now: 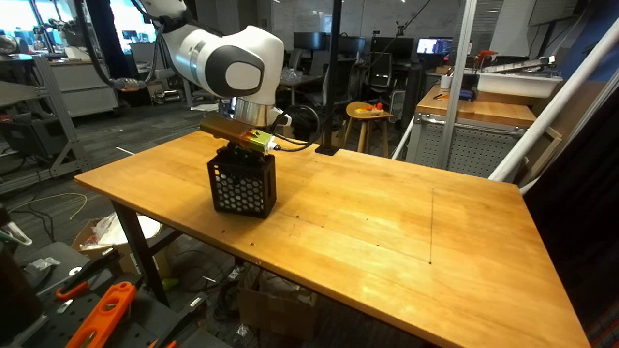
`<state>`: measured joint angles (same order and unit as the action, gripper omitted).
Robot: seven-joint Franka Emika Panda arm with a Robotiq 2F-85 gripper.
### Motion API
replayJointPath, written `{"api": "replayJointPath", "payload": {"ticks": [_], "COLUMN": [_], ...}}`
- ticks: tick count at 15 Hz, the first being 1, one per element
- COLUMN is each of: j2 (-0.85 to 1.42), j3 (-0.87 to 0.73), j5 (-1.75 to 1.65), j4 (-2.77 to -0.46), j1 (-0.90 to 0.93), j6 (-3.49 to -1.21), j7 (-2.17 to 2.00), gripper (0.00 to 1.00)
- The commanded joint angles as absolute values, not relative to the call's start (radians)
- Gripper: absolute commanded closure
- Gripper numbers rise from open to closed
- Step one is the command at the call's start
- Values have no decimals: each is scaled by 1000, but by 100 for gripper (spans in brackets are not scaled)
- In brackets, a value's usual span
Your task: Put the towel in the basket
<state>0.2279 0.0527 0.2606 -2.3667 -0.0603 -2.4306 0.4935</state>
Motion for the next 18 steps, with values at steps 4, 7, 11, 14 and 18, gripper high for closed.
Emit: {"api": "replayJointPath", "payload": {"ticks": [4, 7, 11, 14, 18], "j2": [307, 247, 139, 44, -74], "j3": [97, 79, 51, 29, 3], "j5": [348, 308, 224, 140, 51], "j4": [-2400, -2414, -2447, -2488, -2523], "j1": [-72, -72, -67, -63, -58], "j6": [-2508, -2478, -2421, -2370, -2282], "j7": [556, 530, 485, 448, 404], "gripper": [100, 100, 100, 100, 100]}}
